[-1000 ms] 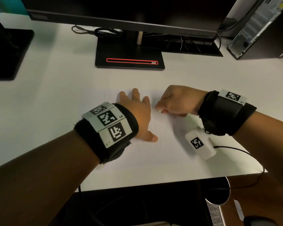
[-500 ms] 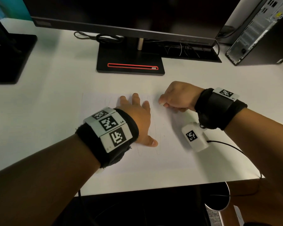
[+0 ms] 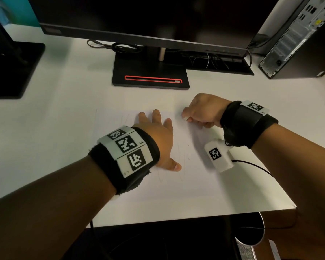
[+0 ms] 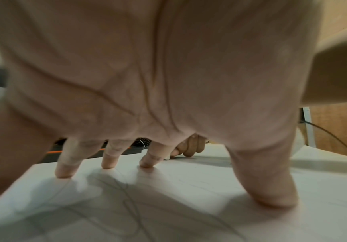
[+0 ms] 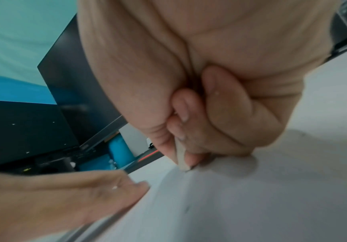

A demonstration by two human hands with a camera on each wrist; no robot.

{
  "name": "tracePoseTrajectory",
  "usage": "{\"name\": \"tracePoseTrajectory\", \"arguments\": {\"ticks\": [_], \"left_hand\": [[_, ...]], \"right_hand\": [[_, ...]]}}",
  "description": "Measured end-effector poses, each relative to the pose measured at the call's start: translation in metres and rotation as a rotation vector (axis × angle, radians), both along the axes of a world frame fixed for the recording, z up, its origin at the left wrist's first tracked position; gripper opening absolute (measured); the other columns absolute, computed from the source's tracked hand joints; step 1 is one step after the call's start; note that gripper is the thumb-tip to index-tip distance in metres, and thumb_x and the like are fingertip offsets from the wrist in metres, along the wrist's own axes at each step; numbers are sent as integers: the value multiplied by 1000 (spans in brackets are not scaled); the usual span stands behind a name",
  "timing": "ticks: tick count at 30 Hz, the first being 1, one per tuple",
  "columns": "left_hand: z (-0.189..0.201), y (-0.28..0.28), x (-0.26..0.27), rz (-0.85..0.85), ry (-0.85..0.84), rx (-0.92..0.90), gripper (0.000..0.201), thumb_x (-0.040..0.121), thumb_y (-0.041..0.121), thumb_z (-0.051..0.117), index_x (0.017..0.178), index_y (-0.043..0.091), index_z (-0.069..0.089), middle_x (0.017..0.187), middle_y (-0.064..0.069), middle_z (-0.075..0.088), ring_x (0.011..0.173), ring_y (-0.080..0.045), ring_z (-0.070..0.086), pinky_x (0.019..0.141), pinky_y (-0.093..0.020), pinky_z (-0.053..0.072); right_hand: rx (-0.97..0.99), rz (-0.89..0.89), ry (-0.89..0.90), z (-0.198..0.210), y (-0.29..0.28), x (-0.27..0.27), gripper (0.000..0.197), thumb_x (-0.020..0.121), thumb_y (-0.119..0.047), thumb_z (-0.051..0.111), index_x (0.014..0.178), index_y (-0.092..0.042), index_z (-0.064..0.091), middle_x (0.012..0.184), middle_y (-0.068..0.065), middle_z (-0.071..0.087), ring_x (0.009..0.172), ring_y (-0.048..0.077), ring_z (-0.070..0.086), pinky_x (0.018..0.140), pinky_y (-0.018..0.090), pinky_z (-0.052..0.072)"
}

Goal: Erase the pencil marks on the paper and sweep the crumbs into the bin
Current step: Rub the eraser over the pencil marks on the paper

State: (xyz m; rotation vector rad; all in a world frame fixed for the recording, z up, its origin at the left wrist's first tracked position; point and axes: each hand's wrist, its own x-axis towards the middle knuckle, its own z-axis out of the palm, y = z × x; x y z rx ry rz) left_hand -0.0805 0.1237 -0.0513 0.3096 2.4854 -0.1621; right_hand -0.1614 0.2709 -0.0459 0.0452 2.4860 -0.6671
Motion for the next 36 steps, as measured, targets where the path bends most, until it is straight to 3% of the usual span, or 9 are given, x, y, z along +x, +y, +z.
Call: {"name": "tracePoseTrajectory", "arguments": {"ticks": [11,15,18,21,25,28,32,34,36], "left_hand": [[-1,-2,0,-3,14,-1,126,74,81,57,156,18,-15,161,-16,-21,146,-51,-7,106,-58,36],[-1,-5,0,-17,32,5,127,72,83,56,156,20,-14,162,-14,-19,146,-49,-5,105,-56,38],[-2,-7,0,-30,45,3,127,72,84,55,156,20,-13,162,-14,-19,147,-48,-3,105,-54,39],[-2,-9,-2,-48,42,-7,128,70,84,58,156,21,-12,162,-14,-18,147,-48,-2,105,-53,38],[1,-16,-6,-122,25,-43,133,65,73,74,156,23,-8,162,-14,-11,145,-46,7,103,-53,44],[7,-20,-4,-121,-18,-62,139,61,70,79,156,23,-9,162,-12,-12,147,-42,4,108,-56,38],[7,-22,1,-75,-5,-62,148,57,70,82,155,19,-16,163,-14,-7,147,-43,6,109,-59,36],[6,-25,2,-23,9,-64,152,51,73,82,155,18,-15,161,-17,2,145,-45,12,107,-60,38],[3,-26,5,5,4,-53,152,49,76,81,156,15,-8,158,-18,10,144,-44,18,105,-58,40]], "right_hand": [[7,59,-40,-4,6,-1,31,91,-25,65,64,-11,64,49,1,55,49,20,47,47,24,38],[53,-39,83,4,38,3,35,90,-24,64,57,-13,59,51,4,53,49,21,43,50,27,38],[-305,-194,53,12,47,29,34,96,-22,66,64,-14,56,57,4,48,48,18,39,44,25,31],[-732,-385,-148,10,36,79,29,98,-24,67,72,-12,61,71,14,66,52,20,62,46,24,50],[-1107,-428,-544,-15,20,138,21,92,-23,65,79,-7,65,108,37,72,96,42,76,82,45,65],[-1187,-643,-424,-24,40,131,22,94,-25,62,83,-6,60,118,37,69,105,45,74,87,48,63],[-1457,-1068,-23,-19,72,115,30,105,-27,53,79,-12,57,119,23,67,106,36,75,90,42,62],[-1520,-1024,-23,-14,57,128,31,106,-24,52,78,-13,59,106,21,70,95,33,74,83,38,62],[-1462,-852,-218,-15,27,147,30,104,-22,52,79,-8,60,104,26,72,92,36,72,84,39,62]]}}
